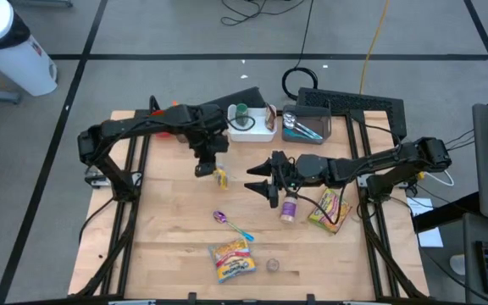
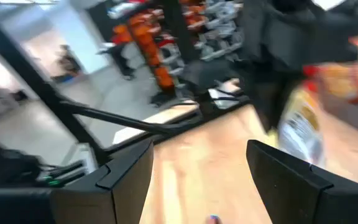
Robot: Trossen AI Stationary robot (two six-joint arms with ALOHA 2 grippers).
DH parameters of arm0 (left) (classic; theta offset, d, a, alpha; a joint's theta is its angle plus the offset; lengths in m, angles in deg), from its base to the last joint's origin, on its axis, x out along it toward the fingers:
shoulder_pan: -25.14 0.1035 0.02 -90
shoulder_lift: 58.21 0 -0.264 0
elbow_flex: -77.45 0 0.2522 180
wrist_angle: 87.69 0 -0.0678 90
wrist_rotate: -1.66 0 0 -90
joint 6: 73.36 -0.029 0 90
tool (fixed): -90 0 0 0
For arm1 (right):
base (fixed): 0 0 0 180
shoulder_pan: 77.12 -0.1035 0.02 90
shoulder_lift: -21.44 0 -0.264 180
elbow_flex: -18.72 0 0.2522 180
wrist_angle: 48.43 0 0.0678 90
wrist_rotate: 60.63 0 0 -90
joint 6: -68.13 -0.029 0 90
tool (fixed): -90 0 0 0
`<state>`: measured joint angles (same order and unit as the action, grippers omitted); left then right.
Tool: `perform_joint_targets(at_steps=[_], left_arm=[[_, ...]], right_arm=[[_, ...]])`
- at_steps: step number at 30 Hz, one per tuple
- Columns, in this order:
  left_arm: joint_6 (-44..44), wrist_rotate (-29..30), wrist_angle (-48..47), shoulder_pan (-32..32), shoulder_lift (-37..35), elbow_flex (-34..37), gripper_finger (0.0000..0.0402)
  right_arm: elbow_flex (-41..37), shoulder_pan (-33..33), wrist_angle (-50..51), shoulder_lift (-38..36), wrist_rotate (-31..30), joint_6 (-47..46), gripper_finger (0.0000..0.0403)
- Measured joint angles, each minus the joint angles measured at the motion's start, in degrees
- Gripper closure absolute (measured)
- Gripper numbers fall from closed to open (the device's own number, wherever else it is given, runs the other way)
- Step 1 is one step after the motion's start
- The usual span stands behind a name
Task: Pick & Place Food Item
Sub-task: Put the yellow noodle pack into the left black bin
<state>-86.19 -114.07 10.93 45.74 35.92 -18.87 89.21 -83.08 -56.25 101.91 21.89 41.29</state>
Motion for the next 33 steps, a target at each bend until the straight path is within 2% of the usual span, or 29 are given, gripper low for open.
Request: perform_joint_targets(at_steps=[7,11,17,23,33], left_arm=[[5.92,1.53,0.39,-0.17,-0.55,-6.07,0.0401],[8.25,3.05,2.49,-0.95,-0.56,-9.07,0.0401],[10.06,3.29,6.15,-2.49,-0.54,-12.73,0.0401],[11.55,2.69,8.23,-4.32,-0.51,-14.4,0.0401],[13.61,1.73,13.62,-5.98,-0.51,-14.5,0.0401]], right_arm=[[0.02,-0.13,5.04,0.0,-13.75,5.32,0.0152],[0.02,0.02,6.34,0.0,-17.96,7.02,0.0152],[0.02,1.84,5.99,0.0,-17.67,7.64,0.0152],[0.02,3.99,0.63,0.0,-10.77,7.97,0.0152],[0.04,4.86,-0.36,-0.02,-8.7,8.04,0.0152]])
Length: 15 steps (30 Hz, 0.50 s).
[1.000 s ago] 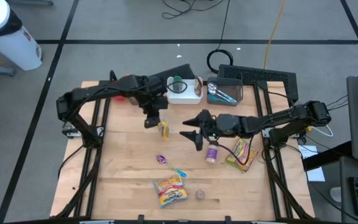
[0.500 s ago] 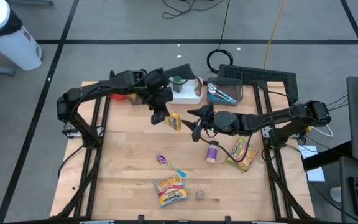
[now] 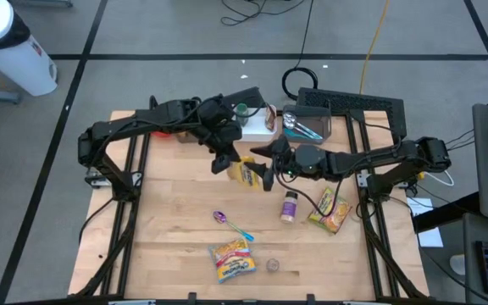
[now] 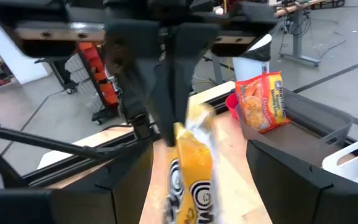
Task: Pick & Place Food Item
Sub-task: Put the yellow noodle pack into the left black bin
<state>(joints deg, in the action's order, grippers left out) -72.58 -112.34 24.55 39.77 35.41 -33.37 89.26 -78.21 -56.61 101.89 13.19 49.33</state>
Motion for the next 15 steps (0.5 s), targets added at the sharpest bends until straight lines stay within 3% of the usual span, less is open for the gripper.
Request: perform_joint_targets(at_steps=[6,15], left_arm=[[-0.01,-0.49,0.75,-0.1,0.0,0.0,0.0401],[-0.25,-1.52,0.73,-0.1,0.0,0.0,0.0401]], right_arm=[[0.0,0.01,-0.03,0.02,0.01,-0.03,0.0175],[0.0,0.01,-0.01,0.02,2.96,-0.01,0.0306]])
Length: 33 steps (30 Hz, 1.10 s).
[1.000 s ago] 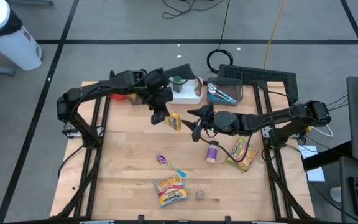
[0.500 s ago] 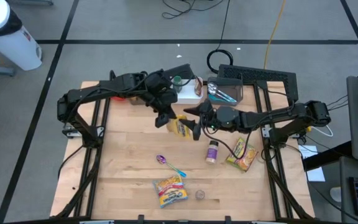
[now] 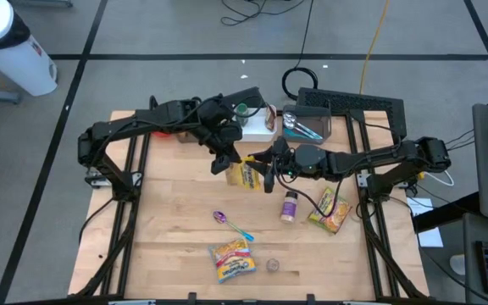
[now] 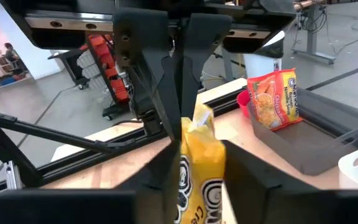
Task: Pick & Place Food Item
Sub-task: Put the yellow noodle pack into the left black bin
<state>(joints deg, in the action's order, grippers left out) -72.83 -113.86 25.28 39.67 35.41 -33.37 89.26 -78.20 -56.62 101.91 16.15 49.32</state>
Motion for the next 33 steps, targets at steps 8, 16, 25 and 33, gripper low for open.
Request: perform_joint_targets(at_steps=[8,16,25,33], left_arm=[[-0.26,0.02,0.02,0.0,0.0,0.0,0.0401],[-1.21,0.09,0.17,0.11,0.0,0.0,0.038],[-6.46,0.02,1.13,0.38,0.0,0.0,0.0329],[-5.85,-2.09,0.81,2.15,0.0,0.0,0.0247]], right_arm=[[0.0,0.0,0.0,0.02,0.02,0.85,0.0396],[0.0,-0.02,0.11,0.02,0.07,1.49,0.0402],[-0.04,-0.02,1.25,0.04,3.02,0.48,0.0402],[-0.04,0.0,1.35,0.04,5.16,0.0,0.0403]])
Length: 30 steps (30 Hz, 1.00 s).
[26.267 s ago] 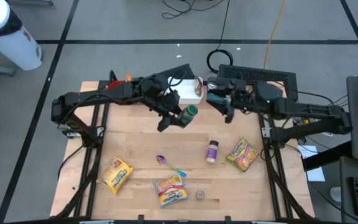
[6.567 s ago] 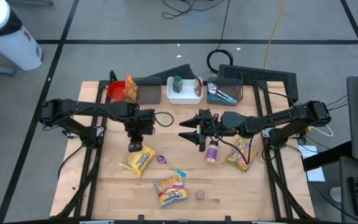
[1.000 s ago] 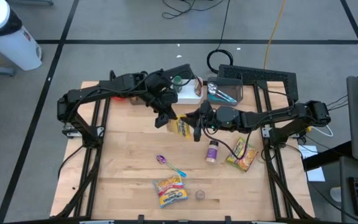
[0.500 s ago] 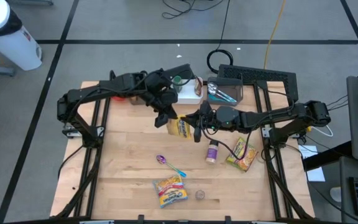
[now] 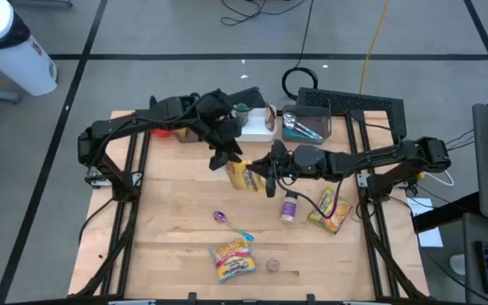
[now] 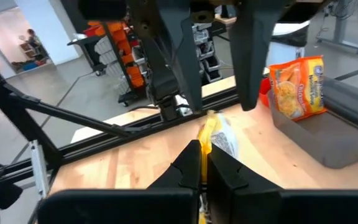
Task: Pick & Place Food Item
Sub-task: Put the yellow noodle pack into the left black bin
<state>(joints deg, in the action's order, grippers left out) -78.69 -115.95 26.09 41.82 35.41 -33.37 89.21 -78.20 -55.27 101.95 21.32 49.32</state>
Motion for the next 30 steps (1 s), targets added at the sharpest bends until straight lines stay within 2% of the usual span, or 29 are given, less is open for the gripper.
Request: perform_joint_targets(at_steps=[5,9,30], left_arm=[[3.6,-3.94,-0.04,1.33,0.0,0.0,0.0206],[4.0,-6.2,-1.17,1.74,0.0,0.0,0.0192],[-1.09,-4.89,-3.67,0.45,0.0,0.0,0.019]], right_arm=[[0.0,0.0,-0.06,0.0,0.86,-0.13,0.0403],[0.0,0.0,-0.1,0.0,0.87,-0.44,0.0403],[0.0,0.79,-5.81,-0.52,6.57,-1.51,0.0403]])
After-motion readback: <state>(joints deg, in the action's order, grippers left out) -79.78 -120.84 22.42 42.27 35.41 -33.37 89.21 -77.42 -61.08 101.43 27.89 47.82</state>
